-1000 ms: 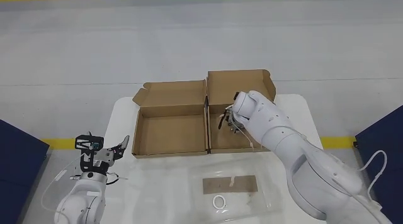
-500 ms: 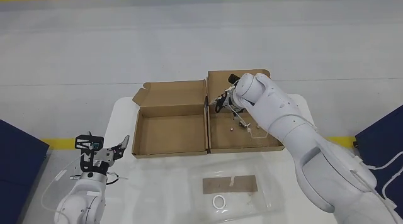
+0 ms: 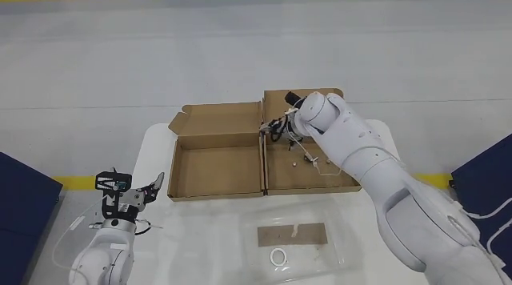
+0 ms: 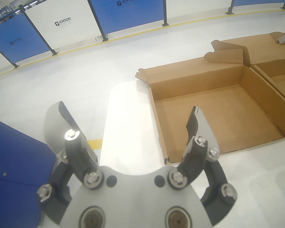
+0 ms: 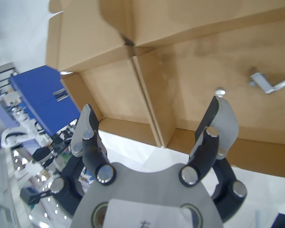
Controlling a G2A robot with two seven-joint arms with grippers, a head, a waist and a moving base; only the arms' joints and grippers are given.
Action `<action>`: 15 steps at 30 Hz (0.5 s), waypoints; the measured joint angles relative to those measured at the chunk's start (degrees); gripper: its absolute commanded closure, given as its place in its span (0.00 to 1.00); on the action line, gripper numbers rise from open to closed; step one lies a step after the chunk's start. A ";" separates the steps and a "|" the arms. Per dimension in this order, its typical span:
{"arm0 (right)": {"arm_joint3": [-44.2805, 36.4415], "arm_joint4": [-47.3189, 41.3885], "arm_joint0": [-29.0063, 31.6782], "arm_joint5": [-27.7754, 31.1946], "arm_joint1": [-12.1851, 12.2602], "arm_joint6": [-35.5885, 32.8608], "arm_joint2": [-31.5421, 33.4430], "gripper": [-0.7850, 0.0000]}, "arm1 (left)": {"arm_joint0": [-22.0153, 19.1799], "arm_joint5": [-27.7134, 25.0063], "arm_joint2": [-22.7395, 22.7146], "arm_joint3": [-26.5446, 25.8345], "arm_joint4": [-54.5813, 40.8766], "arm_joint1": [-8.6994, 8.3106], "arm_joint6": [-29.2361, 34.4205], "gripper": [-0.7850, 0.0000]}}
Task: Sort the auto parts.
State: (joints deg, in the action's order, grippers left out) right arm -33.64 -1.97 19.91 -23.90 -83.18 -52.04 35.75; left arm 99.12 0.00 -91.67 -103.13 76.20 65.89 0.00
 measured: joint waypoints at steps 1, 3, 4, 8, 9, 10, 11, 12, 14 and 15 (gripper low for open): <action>-0.85 -0.61 0.26 1.70 0.44 -0.93 0.83 0.00 | 0.00 0.00 0.00 0.00 0.00 0.00 0.00 0.00; -3.33 -1.82 1.13 5.65 1.62 -3.74 2.82 0.00 | 0.00 0.00 0.00 0.00 0.00 0.00 0.00 0.00; -4.73 -2.17 1.66 7.31 2.22 -5.05 3.72 0.00 | 0.00 0.00 0.00 0.00 0.00 0.00 0.00 0.00; -13.11 -4.41 5.84 12.71 5.84 -10.39 9.87 0.00 | 0.00 0.00 0.00 0.00 0.00 0.00 0.00 0.00; -15.39 -4.79 7.14 13.24 6.74 -11.41 11.51 0.00 | 0.00 0.00 0.00 0.00 0.00 0.00 0.00 0.00; -17.88 -5.08 8.60 13.53 7.66 -12.38 13.26 0.00 | 0.00 0.00 0.00 0.00 0.00 0.00 0.00 0.00; -21.55 -5.29 10.82 13.55 8.90 -13.63 15.65 0.00 | 0.00 0.00 0.00 0.00 0.00 0.00 0.00 0.00; -24.57 -5.41 12.68 13.35 9.82 -14.57 17.54 0.00 | 0.00 0.00 0.00 0.00 0.00 0.00 0.00 0.00; -31.96 -5.52 17.52 12.31 11.90 -16.59 22.15 0.00 | 0.00 0.00 0.00 0.00 0.00 0.00 0.00 0.00; -35.16 -5.66 19.75 11.79 12.71 -17.46 24.13 0.00 | 0.00 0.00 0.00 0.00 0.00 0.00 0.00 0.00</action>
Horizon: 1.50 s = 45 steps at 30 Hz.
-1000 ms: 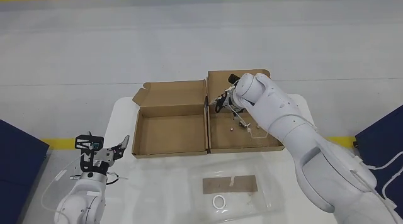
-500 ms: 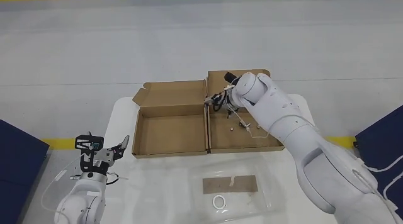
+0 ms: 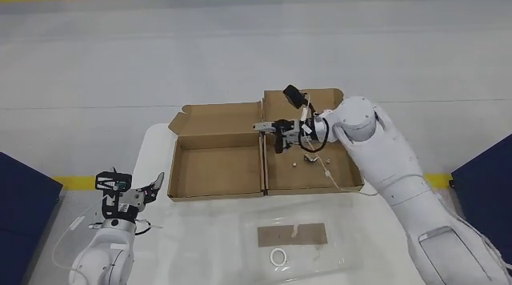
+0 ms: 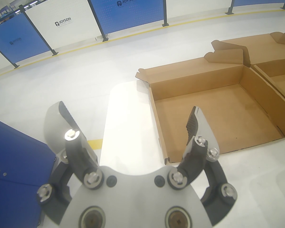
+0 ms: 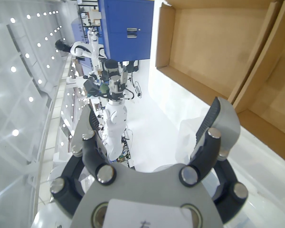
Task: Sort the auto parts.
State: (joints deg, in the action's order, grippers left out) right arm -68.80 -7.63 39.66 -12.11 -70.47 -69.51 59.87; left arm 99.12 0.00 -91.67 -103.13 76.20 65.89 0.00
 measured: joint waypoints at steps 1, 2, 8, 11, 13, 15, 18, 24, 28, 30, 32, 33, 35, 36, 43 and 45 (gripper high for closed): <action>-3.14 -0.30 2.27 -0.50 0.75 -0.92 1.99 0.00 | 0.00 0.00 0.00 0.00 0.00 0.00 0.00 0.00; -7.08 -0.87 5.23 -1.08 1.65 -2.19 4.57 0.00 | 0.00 0.00 0.00 0.00 0.00 0.00 0.00 0.00; -20.42 -4.49 17.44 -1.45 4.57 -7.51 14.77 0.00 | 0.00 0.00 0.00 0.00 0.00 0.00 0.00 0.00; -24.66 -6.61 22.27 -1.36 5.42 -8.50 18.34 0.00 | 0.00 0.00 0.00 0.00 0.00 0.00 0.00 0.00; -26.79 -7.51 24.88 -1.12 5.89 -8.88 20.37 0.00 | 0.00 0.00 0.00 0.00 0.00 0.00 0.00 0.00; -28.99 -8.70 27.79 -0.77 6.38 -9.37 22.59 0.00 | 0.00 0.00 0.00 0.00 0.00 0.00 0.00 0.00; -31.77 -9.60 31.56 -0.64 7.00 -9.80 25.25 0.00 | 0.00 0.00 0.00 0.00 0.00 0.00 0.00 0.00; -35.46 -11.80 37.00 0.77 7.94 -10.36 29.70 0.00 | 0.00 0.00 0.00 0.00 0.00 0.00 0.00 0.00; -35.95 -12.53 37.88 1.55 8.09 -10.43 30.51 0.00 | 0.00 0.00 0.00 0.00 0.00 0.00 0.00 0.00; -35.92 -12.49 37.83 1.52 8.08 -10.42 30.47 0.00 | 0.00 0.00 0.00 0.00 0.00 0.00 0.00 0.00; -35.92 -12.49 37.82 1.51 8.08 -10.42 30.46 0.00 | 0.00 0.00 0.00 0.00 0.00 0.00 0.00 0.00; -35.92 -12.48 37.82 1.51 8.08 -10.42 30.46 0.00 | 0.00 0.00 0.00 0.00 0.00 0.00 0.00 0.00; -35.92 -12.48 37.82 1.51 8.08 -10.42 30.46 0.00 | 0.00 0.00 0.00 0.00 0.00 0.00 0.00 0.00; -35.92 -12.48 37.82 1.51 8.08 -10.42 30.46 0.00 | 0.00 0.00 0.00 0.00 0.00 0.00 0.00 0.00; -35.92 -12.48 37.82 1.51 8.08 -10.42 30.46 0.00 | 0.00 0.00 0.00 0.00 0.00 0.00 0.00 0.00; -35.92 -12.48 37.82 1.51 8.08 -10.42 30.46 0.00 | 0.00 0.00 0.00 0.00 0.00 0.00 0.00 0.00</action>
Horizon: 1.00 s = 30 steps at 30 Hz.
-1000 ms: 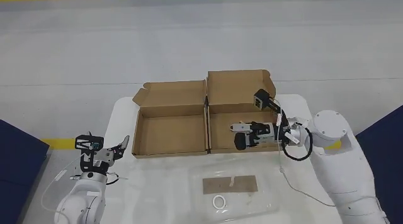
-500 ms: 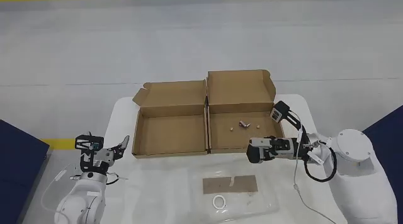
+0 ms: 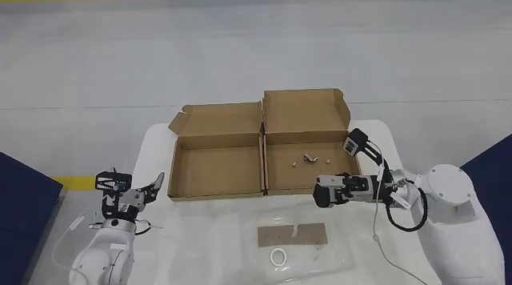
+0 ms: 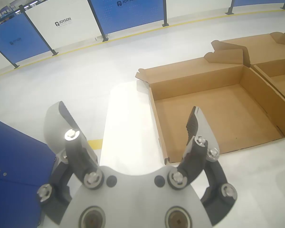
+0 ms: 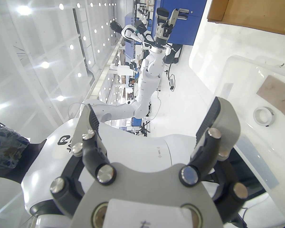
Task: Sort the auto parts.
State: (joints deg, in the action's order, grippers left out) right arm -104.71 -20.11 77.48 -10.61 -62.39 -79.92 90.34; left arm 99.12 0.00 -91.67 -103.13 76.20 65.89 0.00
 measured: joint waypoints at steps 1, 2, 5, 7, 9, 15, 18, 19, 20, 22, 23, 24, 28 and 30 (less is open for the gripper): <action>0.00 0.00 0.00 0.00 0.00 0.00 0.00 0.00 | 0.00 0.00 0.00 0.00 0.00 0.00 0.00 0.00; 0.00 0.00 0.00 0.00 0.00 0.00 0.00 0.00 | 0.00 0.00 0.00 0.00 0.00 0.00 0.00 0.00; 0.00 0.00 0.00 0.00 0.00 0.00 0.00 0.00 | -0.04 -1.75 0.58 -2.37 2.38 -0.16 1.82 0.00; 0.00 0.00 0.00 0.00 0.00 0.00 0.00 0.00 | 0.45 -4.70 1.40 -5.12 2.80 -0.20 5.17 0.00; 0.00 0.00 0.00 0.00 0.00 0.00 0.00 0.00 | 1.23 -9.11 2.03 -8.48 -0.36 -0.30 9.17 0.00; 0.00 0.00 0.00 0.00 0.00 0.00 0.00 0.00 | 1.43 -10.09 2.03 -9.29 -1.33 -0.32 9.72 0.00; 0.00 0.00 0.00 0.00 0.00 0.00 0.00 0.00 | 1.43 -10.08 2.03 -9.28 -1.33 -0.32 9.72 0.00; 0.00 0.00 0.00 0.00 0.00 0.00 0.00 0.00 | 1.43 -10.08 2.03 -9.28 -1.33 -0.32 9.72 0.00; 0.00 0.00 0.00 0.00 0.00 0.00 0.00 0.00 | 1.43 -10.08 2.03 -9.28 -1.33 -0.32 9.72 0.00; 0.00 0.00 0.00 0.00 0.00 0.00 0.00 0.00 | 1.43 -10.08 2.03 -9.28 -1.33 -0.32 9.72 0.00; 0.00 0.00 0.00 0.00 0.00 0.00 0.00 0.00 | 1.41 -10.10 2.04 -9.30 -1.32 -0.32 9.72 0.00; 0.00 0.00 0.00 0.00 0.00 0.00 0.00 0.00 | 1.27 -10.39 2.21 -9.61 -1.23 -0.34 9.80 0.00; 0.00 0.00 0.00 0.00 0.00 0.00 0.00 0.00 | -0.30 -17.29 4.63 -14.17 -3.29 -0.55 15.86 0.00; 0.00 0.00 0.00 0.00 0.00 0.00 0.00 0.00 | -1.61 -21.38 6.82 -17.27 -5.03 -0.64 21.13 0.00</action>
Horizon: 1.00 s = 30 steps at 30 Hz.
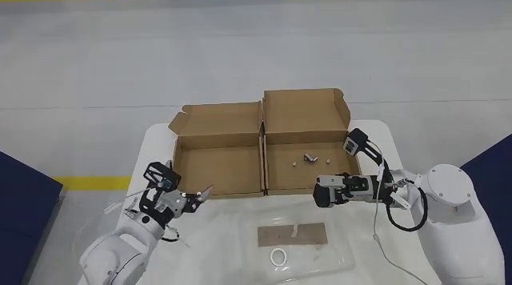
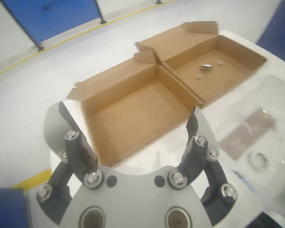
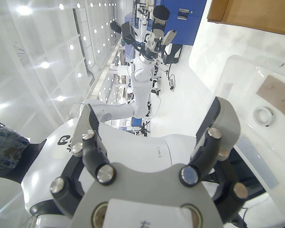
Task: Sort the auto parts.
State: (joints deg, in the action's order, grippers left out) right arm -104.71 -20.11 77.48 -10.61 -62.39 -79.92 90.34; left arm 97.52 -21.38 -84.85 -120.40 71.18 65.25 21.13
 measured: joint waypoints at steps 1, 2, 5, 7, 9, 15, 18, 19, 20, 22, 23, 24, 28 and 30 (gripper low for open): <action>0.00 0.00 0.00 0.00 0.00 0.00 0.00 0.00 | -0.59 -1.24 0.93 -1.10 -1.03 -0.01 2.12 0.00; 0.00 0.00 0.00 0.00 0.00 0.00 0.00 0.00 | -1.28 -2.03 2.02 -2.16 -2.50 -0.01 5.24 0.00; 0.00 0.00 0.00 0.00 0.00 0.00 0.00 0.00 | -2.70 -2.97 4.01 -4.02 -5.46 -0.02 12.67 0.00; 0.00 0.00 0.00 0.00 0.00 0.00 0.00 0.00 | -2.70 -2.96 4.02 -4.02 -5.31 -0.02 12.80 0.00; 0.00 0.00 0.00 0.00 0.00 0.00 0.00 0.00 | -2.65 -2.91 3.95 -3.95 -5.15 -0.02 12.01 0.00; 0.00 0.00 0.00 0.00 0.00 0.00 0.00 0.00 | -2.77 -3.47 4.46 -4.06 -4.83 -0.06 12.52 0.00; 0.00 0.00 0.00 0.00 0.00 0.00 0.00 0.00 | -4.47 -7.72 8.07 -4.87 -6.47 -0.18 17.97 0.00; 0.00 0.00 0.00 0.00 0.00 0.00 0.00 0.00 | -5.37 -8.72 9.33 -5.13 -7.62 -0.19 20.37 0.00; 0.00 0.00 0.00 0.00 0.00 0.00 0.00 0.00 | -6.63 -9.68 11.08 -5.29 -9.47 -0.16 23.30 0.00; 0.00 0.00 0.00 0.00 0.00 0.00 0.00 0.00 | -8.64 -10.60 13.90 -4.70 -12.32 -0.07 27.54 0.00; 0.00 0.00 0.00 0.00 0.00 0.00 0.00 0.00 | -10.10 -10.74 15.80 -4.16 -13.90 0.03 30.14 0.00; 0.00 0.00 0.00 0.00 0.00 0.00 0.00 0.00 | -11.17 -10.57 17.23 -3.67 -15.01 0.12 31.99 0.00; 0.00 0.00 0.00 0.00 0.00 0.00 0.00 0.00 | -14.13 -8.73 21.54 -2.04 -17.80 0.43 37.87 0.00; 0.00 0.00 0.00 0.00 0.00 0.00 0.00 0.00 | -14.07 -8.73 21.39 -2.04 -17.74 0.43 37.43 0.00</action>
State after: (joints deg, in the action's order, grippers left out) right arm -104.71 -20.11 77.48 -10.61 -62.39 -79.92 90.34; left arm 83.44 -30.11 -63.46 -122.44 53.43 65.67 58.56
